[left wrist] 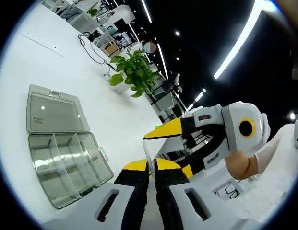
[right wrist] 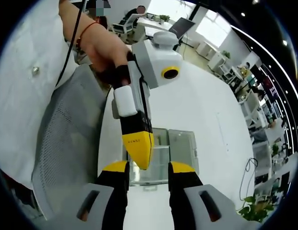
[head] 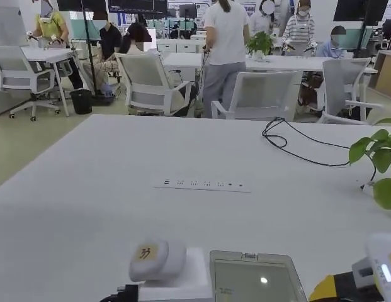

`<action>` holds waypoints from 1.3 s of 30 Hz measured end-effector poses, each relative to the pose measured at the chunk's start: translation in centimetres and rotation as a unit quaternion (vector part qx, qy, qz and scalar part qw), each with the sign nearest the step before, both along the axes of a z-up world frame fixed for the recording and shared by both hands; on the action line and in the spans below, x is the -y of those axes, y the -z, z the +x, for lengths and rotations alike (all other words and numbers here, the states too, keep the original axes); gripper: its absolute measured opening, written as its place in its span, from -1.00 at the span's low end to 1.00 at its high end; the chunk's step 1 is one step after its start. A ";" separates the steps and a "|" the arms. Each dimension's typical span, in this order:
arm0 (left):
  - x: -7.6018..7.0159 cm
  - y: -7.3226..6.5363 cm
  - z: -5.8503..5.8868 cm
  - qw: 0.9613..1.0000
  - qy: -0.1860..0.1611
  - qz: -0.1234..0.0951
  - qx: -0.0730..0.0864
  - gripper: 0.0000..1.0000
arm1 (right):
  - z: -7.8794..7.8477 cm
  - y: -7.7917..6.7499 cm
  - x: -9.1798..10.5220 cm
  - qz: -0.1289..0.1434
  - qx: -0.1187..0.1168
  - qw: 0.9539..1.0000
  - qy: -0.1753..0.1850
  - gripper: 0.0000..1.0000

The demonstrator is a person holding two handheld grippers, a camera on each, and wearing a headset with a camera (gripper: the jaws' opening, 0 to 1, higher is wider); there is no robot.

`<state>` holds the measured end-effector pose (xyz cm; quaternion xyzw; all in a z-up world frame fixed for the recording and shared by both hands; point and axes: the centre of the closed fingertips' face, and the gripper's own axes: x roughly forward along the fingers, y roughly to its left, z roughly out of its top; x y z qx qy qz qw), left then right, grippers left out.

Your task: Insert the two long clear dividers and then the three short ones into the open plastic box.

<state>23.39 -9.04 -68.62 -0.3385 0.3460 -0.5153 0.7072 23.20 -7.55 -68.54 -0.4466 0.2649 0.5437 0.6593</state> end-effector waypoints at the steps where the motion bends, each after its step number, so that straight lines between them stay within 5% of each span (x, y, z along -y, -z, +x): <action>1: 0.0 0.0 0.0 1.000 0.000 -0.001 -0.001 -1.00 | 0.0 0.0 0.0 0.000 0.000 1.000 0.000 -0.34; 10: -0.1 0.1 -0.1 1.000 -0.005 -0.005 -0.015 -1.00 | -0.2 0.0 0.0 -0.001 0.002 1.000 -0.004 -0.33; 18: -0.1 0.0 0.0 1.000 -0.006 -0.003 -0.006 -1.00 | 0.0 -0.4 -0.1 0.004 0.004 1.000 -0.001 -0.31; 22: -0.3 0.2 0.0 0.999 0.005 0.016 0.032 -1.00 | 0.0 -1.0 0.2 0.017 -0.005 1.000 0.001 -0.30; 27: -0.5 -0.1 -0.6 0.990 0.041 0.047 0.126 -1.00 | 0.1 -2.2 0.3 0.063 -0.053 0.997 0.012 -0.33; 29: -0.5 -0.2 -0.9 0.983 0.055 0.057 0.167 -1.00 | 0.3 -2.7 0.6 0.079 -0.072 0.994 0.015 -0.36; 32: -0.5 -0.1 -1.5 0.973 0.077 0.068 0.205 -1.00 | 0.2 -3.5 0.8 0.100 -0.107 0.989 0.012 -0.43; 34: -0.6 -0.3 -1.9 0.963 0.093 0.074 0.244 -1.00 | -0.4 -4.1 0.6 0.121 -0.144 0.982 0.004 -0.47; 39: -0.6 -1.0 -2.6 0.946 0.114 0.066 0.297 -1.00 | -1.8 -4.1 0.1 0.130 -0.209 0.969 -0.019 -0.55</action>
